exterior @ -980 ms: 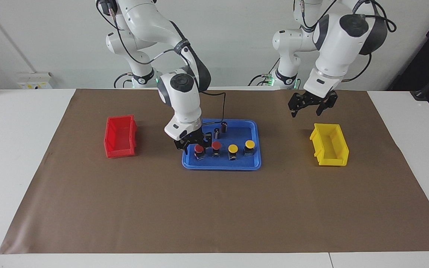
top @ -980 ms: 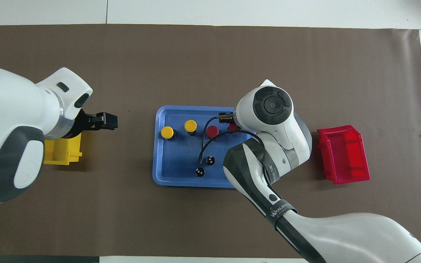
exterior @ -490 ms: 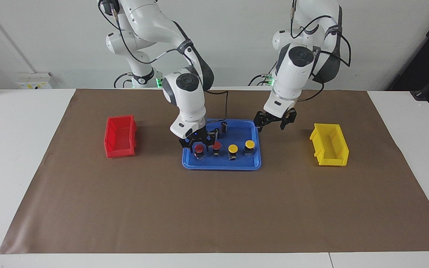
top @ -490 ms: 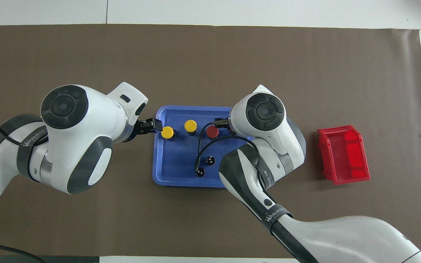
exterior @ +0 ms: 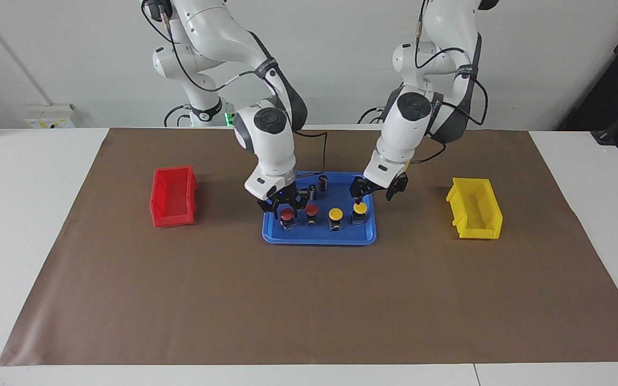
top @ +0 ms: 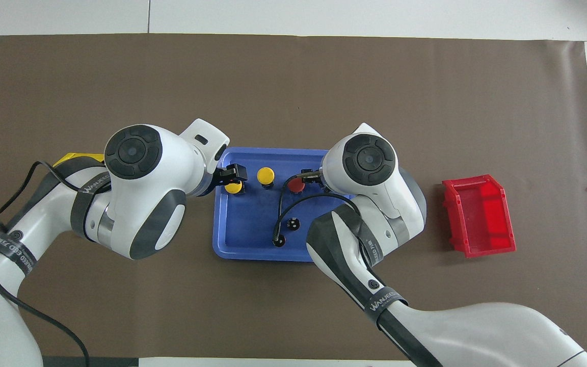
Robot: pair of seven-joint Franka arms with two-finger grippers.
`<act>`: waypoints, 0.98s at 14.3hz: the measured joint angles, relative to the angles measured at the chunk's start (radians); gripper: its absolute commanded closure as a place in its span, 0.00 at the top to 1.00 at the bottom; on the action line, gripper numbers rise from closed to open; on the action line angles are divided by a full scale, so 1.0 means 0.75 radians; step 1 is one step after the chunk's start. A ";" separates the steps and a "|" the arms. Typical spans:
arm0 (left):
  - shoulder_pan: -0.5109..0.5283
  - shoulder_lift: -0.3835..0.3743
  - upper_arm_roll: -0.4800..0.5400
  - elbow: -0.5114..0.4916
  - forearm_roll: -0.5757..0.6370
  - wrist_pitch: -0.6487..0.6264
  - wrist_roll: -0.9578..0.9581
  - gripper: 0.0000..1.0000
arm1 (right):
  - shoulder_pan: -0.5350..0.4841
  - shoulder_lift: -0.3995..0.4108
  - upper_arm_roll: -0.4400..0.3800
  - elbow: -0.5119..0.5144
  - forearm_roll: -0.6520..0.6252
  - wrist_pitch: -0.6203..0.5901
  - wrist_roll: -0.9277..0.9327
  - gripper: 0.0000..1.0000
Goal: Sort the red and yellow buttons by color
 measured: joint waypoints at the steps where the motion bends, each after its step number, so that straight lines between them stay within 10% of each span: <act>1: -0.001 0.010 -0.005 -0.010 0.004 0.023 -0.005 1.00 | 0.000 -0.001 0.000 0.000 0.000 0.001 0.000 0.29; 8: -0.030 0.028 -0.011 -0.041 0.051 0.067 -0.053 0.84 | -0.025 -0.057 -0.014 0.019 -0.002 -0.040 -0.066 0.14; 14: -0.032 0.033 -0.023 -0.040 0.159 0.099 -0.146 0.79 | -0.419 -0.446 -0.028 -0.072 0.006 -0.442 -0.532 0.14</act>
